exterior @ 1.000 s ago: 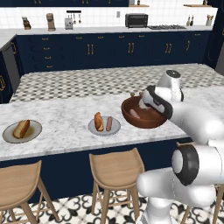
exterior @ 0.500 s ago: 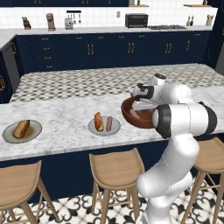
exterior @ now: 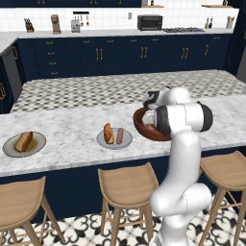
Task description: Place one bun and one sausage from the bowl on each plate.
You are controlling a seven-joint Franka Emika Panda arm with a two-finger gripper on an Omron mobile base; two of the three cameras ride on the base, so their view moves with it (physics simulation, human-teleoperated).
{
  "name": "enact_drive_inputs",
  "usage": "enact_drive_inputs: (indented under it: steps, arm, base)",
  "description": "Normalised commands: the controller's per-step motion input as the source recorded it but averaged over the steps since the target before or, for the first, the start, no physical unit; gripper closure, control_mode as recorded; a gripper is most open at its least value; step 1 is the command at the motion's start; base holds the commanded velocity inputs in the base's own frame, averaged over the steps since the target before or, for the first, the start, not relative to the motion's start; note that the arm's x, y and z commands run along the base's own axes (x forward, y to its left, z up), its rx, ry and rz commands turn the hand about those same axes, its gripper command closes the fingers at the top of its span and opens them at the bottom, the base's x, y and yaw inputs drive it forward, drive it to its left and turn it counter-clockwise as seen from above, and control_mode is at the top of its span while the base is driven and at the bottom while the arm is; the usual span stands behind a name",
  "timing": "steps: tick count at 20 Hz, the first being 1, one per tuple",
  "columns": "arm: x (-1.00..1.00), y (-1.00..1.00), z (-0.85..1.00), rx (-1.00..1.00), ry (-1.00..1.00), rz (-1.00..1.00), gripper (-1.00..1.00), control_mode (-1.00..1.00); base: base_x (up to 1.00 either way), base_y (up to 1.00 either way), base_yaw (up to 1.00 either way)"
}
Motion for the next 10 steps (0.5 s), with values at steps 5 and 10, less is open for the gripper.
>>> enact_drive_inputs:
  steps: [5, 10]
  arm:
    - [0.65, 0.0, -0.37, 0.01, 0.11, 0.0, -1.0, -1.0]
    - [0.24, 0.17, -0.35, -0.05, 0.02, -0.05, 1.0, -1.0]
  base:
    - [0.0, 0.0, 0.0]
    - [0.0, 0.0, 0.0]
